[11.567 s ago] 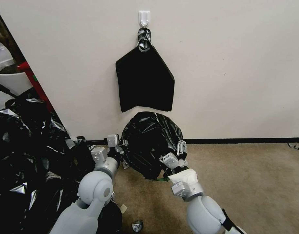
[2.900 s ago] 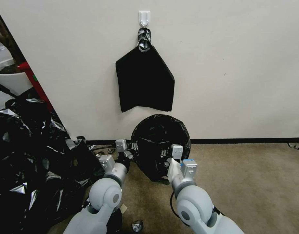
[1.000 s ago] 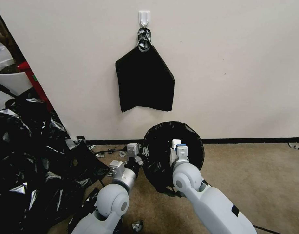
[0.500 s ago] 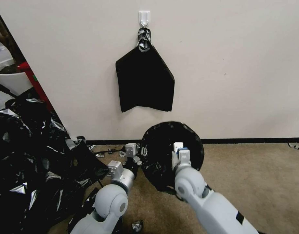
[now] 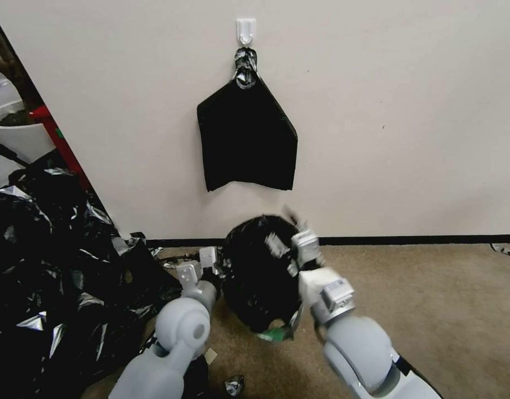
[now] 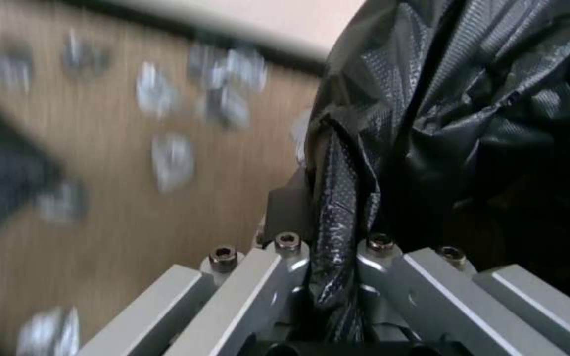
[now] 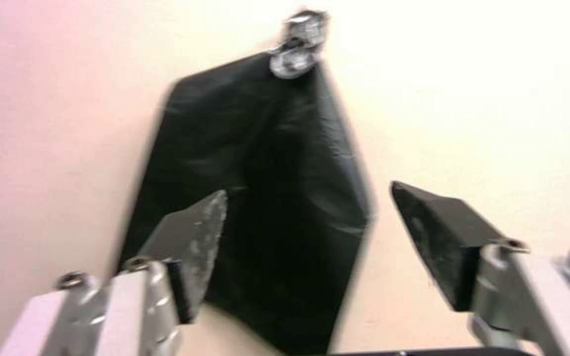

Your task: Place a trash bag onto the trash bin.

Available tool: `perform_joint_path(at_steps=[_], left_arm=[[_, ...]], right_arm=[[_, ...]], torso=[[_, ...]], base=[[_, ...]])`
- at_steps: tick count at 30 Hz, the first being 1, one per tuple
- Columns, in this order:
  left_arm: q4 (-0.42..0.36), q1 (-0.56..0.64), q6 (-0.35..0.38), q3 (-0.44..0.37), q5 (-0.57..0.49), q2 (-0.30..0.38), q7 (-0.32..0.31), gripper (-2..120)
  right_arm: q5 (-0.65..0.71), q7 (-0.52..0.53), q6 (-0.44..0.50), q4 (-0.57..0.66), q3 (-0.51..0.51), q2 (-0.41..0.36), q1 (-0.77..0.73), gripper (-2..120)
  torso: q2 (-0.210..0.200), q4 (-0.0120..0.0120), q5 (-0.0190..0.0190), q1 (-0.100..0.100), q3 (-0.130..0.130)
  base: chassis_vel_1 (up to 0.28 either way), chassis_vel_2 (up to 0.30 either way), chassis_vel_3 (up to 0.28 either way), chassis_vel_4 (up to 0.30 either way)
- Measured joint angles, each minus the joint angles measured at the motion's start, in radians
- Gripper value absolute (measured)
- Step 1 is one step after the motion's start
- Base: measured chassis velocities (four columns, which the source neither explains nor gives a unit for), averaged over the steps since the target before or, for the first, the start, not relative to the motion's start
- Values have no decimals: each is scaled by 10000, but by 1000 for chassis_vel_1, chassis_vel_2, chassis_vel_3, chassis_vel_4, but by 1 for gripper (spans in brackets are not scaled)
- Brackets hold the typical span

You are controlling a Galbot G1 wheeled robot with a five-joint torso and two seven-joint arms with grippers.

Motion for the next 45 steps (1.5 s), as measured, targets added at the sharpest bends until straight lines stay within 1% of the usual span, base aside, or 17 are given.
perform_joint_path(at_steps=[4, 8, 16, 18, 19, 22, 23, 25, 26, 28, 29, 31, 32, 34, 38, 40, 45], left_arm=[[60, 17, 162, -128, -586, 58, -577, 3], [191, 92, 161, -115, -751, -44, -652, 9], [-34, 285, 105, -37, 7, -122, -267, 37], [-382, 502, 93, -30, 393, -33, -106, 48], [-382, 502, 93, -30, 393, -33, -106, 48], [-1122, 907, 66, -39, 1297, 236, 135, 63], [-1122, 907, 66, -39, 1297, 236, 135, 63], [-1416, 1126, -679, -80, 2232, 453, 607, 72], [-1402, 1254, -2090, -165, 2915, 570, 1412, 76], [-999, 1285, -4142, -480, 3988, 665, 2767, 83], [-999, 1285, -4142, -480, 3988, 665, 2767, 83], [-135, 979, -6831, -1339, 5822, 717, 4569, 93], [-135, 979, -6831, -1339, 5822, 717, 4569, 93], [216, 753, -7737, -2085, 6489, 860, 5434, 99], [248, 718, -7870, -2365, 6432, 911, 5726, 100], [285, 796, -7977, -2601, 6413, 860, 6260, 100], [286, 814, -8001, -2622, 6398, 838, 6318, 100]], right_arm=[[335, 673, -266, 5, 38, 188, -242, 84], [714, 957, -446, -78, 6, 269, -459, 97], [1026, 1167, -513, -184, -2, 239, -538, 100], [1227, 1350, -514, -232, -11, 243, -582, 100], [1227, 1350, -514, -232, -11, 243, -582, 100], [1551, 1670, -502, -280, 41, 278, -617, 100], [1551, 1670, -502, -280, 41, 278, -617, 100], [2006, 1835, -397, -284, 211, 337, -622, 100], [2330, 1900, -101, -349, 395, 393, -617, 100], [2467, 1908, 128, -473, 733, 467, -609, 100], [2467, 1908, 128, -473, 733, 467, -609, 100], [2498, 1812, 189, -551, 1267, 517, -671, 100], [2498, 1812, 189, -551, 1267, 517, -671, 100], [2468, 1655, 158, -608, 1803, 557, -818, 100], [2456, 1484, 124, -638, 2075, 583, -892, 100], [2408, 900, 70, -697, 2487, 645, -1009, 100], [2383, 785, 45, -703, 2526, 654, -1027, 100]], torso=[[0, 0, 2, 0, 0], [0, 0, -2, 0, 0], [0, 0, -1, 0, 0], [0, 0, -1, 0, 0], [0, 0, -1, 0, 0], [0, 1, 0, 0, 0], [0, 1, 0, 0, 0], [0, 1, 0, 0, 0], [0, 2, -1, 0, 0], [0, 1, 2, 0, 0], [0, 1, 2, 0, 0], [0, 1, -4, 0, 1], [0, 1, -4, 0, 1], [0, 0, -1, 0, 1], [0, 0, 0, 0, 0], [0, 0, -2, 0, 1], [0, 0, 0, 0, 1]], base=[[0, 0, 0, 0], [0, 0, 0, 0], [0, 0, 0, 0], [0, 0, 0, 0], [0, 0, 0, 0], [0, 0, 0, 0], [0, 0, 0, 0], [0, 0, 0, 0], [0, 0, 0, 0], [0, 0, 0, 0], [0, 0, 0, 0], [0, 0, 0, 0], [0, 0, 0, 0], [0, 0, 0, 0], [0, 0, 0, 0], [0, 0, 0, 0], [0, 0, 0, 0]])
